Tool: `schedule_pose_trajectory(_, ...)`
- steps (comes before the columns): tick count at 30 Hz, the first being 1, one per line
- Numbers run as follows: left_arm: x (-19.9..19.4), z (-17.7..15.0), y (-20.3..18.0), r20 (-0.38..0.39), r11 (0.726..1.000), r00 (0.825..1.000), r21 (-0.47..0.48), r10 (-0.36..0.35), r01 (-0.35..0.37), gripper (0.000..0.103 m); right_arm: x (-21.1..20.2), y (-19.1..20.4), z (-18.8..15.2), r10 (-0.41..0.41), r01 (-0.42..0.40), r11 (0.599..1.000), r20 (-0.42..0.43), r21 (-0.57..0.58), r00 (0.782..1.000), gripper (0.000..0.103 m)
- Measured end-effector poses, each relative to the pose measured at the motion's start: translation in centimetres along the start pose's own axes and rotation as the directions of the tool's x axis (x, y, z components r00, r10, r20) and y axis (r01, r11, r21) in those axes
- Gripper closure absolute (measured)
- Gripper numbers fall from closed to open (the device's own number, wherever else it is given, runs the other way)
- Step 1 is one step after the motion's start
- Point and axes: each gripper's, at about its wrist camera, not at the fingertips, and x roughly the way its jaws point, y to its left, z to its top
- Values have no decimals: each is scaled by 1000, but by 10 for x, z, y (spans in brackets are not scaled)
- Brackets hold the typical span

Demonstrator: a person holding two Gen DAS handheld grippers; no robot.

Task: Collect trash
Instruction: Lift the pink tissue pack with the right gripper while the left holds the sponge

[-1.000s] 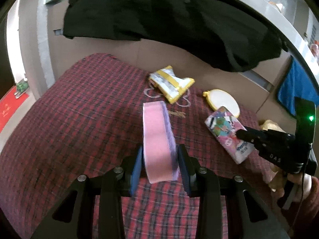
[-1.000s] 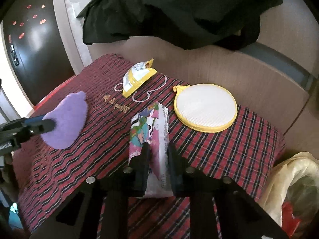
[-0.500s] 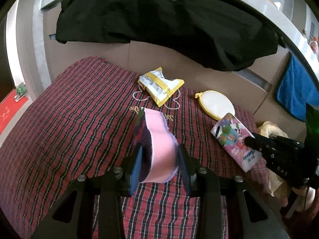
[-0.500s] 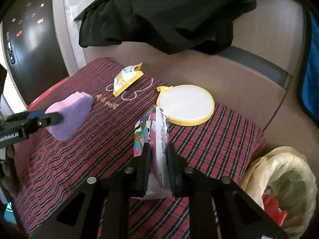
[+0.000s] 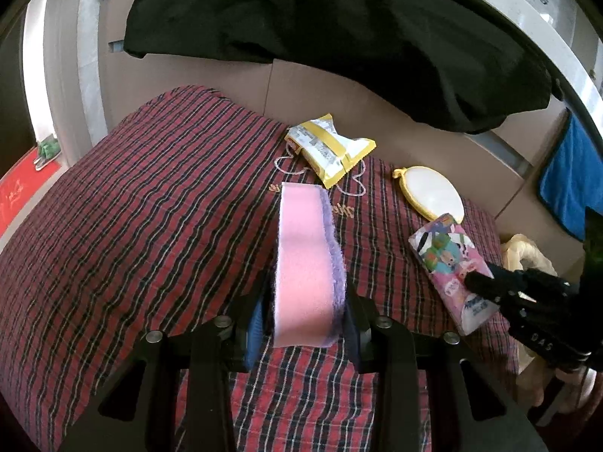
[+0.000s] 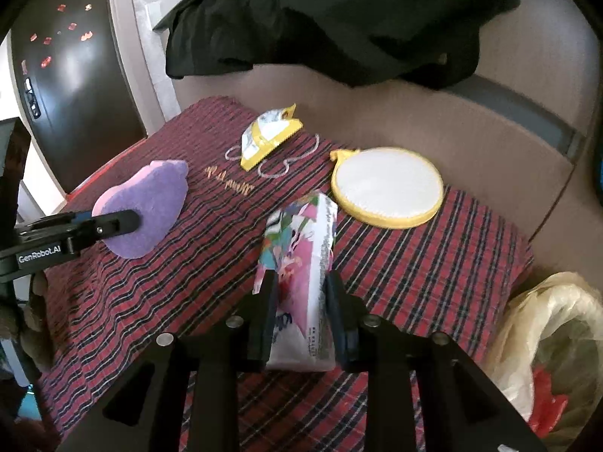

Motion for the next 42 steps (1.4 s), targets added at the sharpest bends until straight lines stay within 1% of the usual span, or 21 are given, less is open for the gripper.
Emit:
schedule_pose_trajectory(3,-2,-1,1,16,1000,1000,-2,3,-3,67,-2,-1,-1,7,-7,1000,18,14,1000,85)
schedule_pose_trajectory(5,-5,-2,2,26,1000,1000,-10,5,-5,67,-6,1,0,6,-7,1000,31,7,999,86)
schedule_pose_trajectory(7,-7,-1,4,34,1000,999,-19,6,-5,67,-8,3,1,-17,17,1000,36,-12,999,87)
schedule_pose_trajectory(9,-9,0,6,39,1000,999,-21,9,-8,67,-13,4,2,-75,77,996,50,-38,996,87)
schedule_pose_trajectory(11,-11,1,8,41,1000,999,-25,11,-10,67,-17,5,5,-167,172,982,69,-76,984,87)
schedule_pose_trajectory(12,-11,1,9,42,1000,999,-30,10,-9,67,-17,9,6,-220,228,966,77,-121,972,87)
schedule_pose_trajectory(14,-10,2,11,42,999,999,-40,5,-4,67,-12,18,6,-298,309,929,84,-203,951,87)
schedule_pose_trajectory(15,-10,2,12,43,999,999,-44,2,0,67,-8,24,4,-312,322,917,79,-235,947,87)
schedule_pose_trajectory(16,-11,1,12,44,999,999,-47,-1,3,67,-5,27,3,-301,308,918,68,-248,951,87)
schedule_pose_trajectory(17,-11,1,13,44,999,999,-49,-4,6,67,-1,31,0,-269,272,928,50,-255,962,87)
schedule_pose_trajectory(19,-11,0,13,42,999,999,-51,-7,9,67,0,38,-1,-260,268,926,67,-265,963,87)
schedule_pose_trajectory(20,-12,-1,14,41,999,999,-52,-8,10,67,-1,42,0,-242,252,930,70,-269,968,87)
schedule_pose_trajectory(23,-12,-1,15,42,998,999,-58,-8,11,67,-5,42,3,-161,172,956,66,-238,985,84)
schedule_pose_trajectory(24,-13,-1,16,44,998,999,-62,-10,12,67,-7,39,4,-120,131,967,65,-217,991,80)
schedule_pose_trajectory(25,-13,-1,17,45,998,999,-67,-11,14,67,-8,37,5,-95,106,974,64,-200,993,74)
schedule_pose_trajectory(26,-13,-1,18,45,997,999,-70,-12,16,67,-10,34,6,-78,88,980,63,-180,995,71)
schedule_pose_trajectory(29,-12,0,18,43,997,999,-75,-17,20,67,-5,23,5,-53,58,989,38,-133,998,68)
schedule_pose_trajectory(30,-12,0,19,42,997,999,-75,-19,22,67,-3,23,5,-45,48,991,30,-121,999,64)
schedule_pose_trajectory(32,-12,-1,18,43,997,999,-76,-19,22,67,2,20,2,-18,19,996,11,-92,1000,63)
schedule_pose_trajectory(38,-16,0,18,48,997,999,-74,-16,20,67,19,24,4,-36,33,994,-25,-100,999,60)
schedule_pose_trajectory(42,-16,-1,18,50,997,999,-75,-14,18,67,24,22,7,-46,44,995,-22,-88,999,57)
